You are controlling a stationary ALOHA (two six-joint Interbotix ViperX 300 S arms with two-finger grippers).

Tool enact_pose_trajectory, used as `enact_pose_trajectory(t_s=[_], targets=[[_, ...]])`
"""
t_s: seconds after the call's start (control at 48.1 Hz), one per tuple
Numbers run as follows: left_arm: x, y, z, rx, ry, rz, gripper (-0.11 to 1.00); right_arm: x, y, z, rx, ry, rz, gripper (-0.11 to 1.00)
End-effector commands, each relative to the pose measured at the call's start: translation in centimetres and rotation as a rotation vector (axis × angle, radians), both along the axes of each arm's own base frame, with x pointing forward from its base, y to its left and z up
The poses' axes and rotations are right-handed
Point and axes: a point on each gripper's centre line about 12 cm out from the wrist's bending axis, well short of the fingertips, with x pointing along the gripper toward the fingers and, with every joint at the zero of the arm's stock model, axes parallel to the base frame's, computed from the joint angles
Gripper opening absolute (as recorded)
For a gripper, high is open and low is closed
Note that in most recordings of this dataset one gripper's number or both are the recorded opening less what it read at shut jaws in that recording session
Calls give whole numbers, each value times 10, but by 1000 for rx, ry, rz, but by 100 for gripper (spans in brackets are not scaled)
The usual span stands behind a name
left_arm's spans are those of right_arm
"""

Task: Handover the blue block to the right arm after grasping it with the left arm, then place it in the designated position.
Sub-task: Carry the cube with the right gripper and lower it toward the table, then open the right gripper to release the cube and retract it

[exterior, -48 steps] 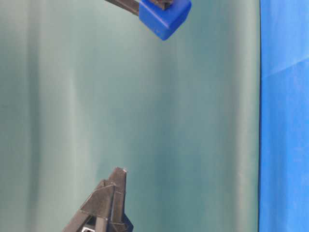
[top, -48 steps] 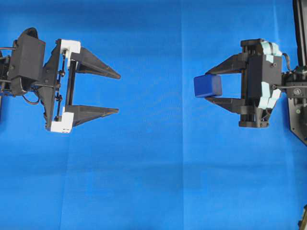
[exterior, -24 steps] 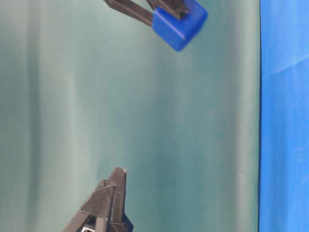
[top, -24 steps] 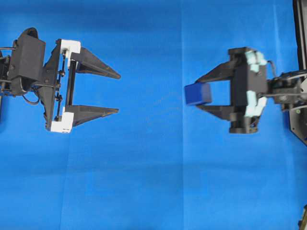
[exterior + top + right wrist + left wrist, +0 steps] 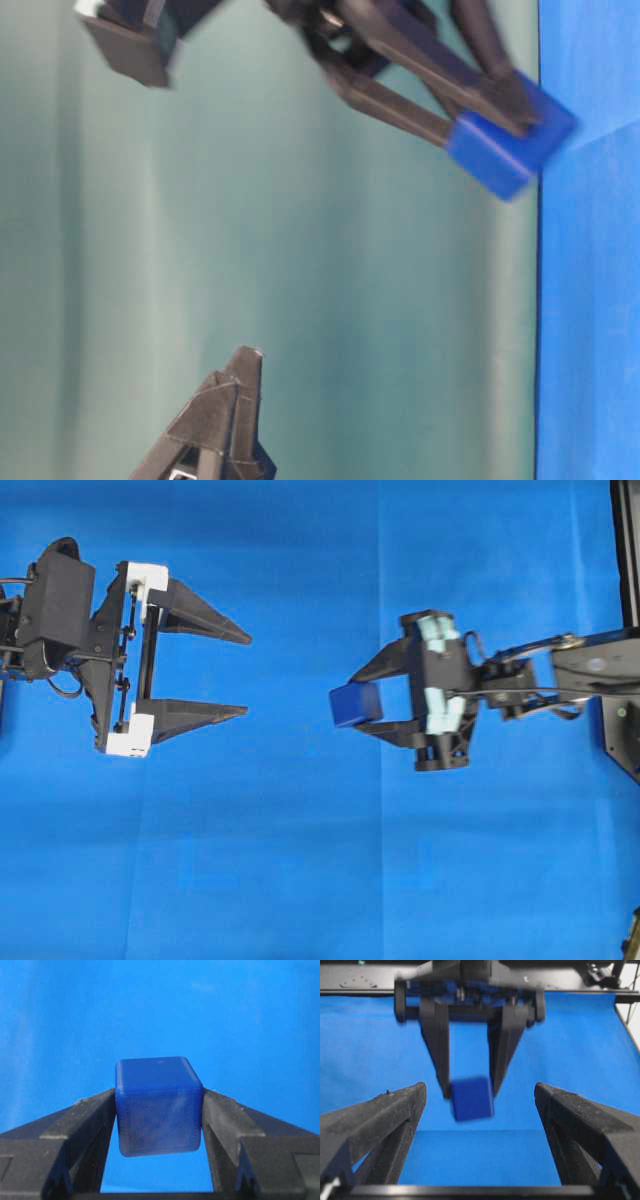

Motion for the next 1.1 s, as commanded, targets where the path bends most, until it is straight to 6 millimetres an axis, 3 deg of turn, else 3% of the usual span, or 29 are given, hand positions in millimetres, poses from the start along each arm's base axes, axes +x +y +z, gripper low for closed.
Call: enact_pose_trajectory(t_s=[0.0,0.291,0.748,1.08], targets=[[2,1,13,-3,-37,3,93,12,-3,-4,22,-31,4,38],[2,1,14,-3,-40,3,93,29,-20,-36,76,-24,-27,38],[2,2,13,-3,-37,8,93,55,-21,-61,118,-43,-13,38],[2,2,12,-1,-26,8,93,56,-20,-68,125,-37,-9,37]])
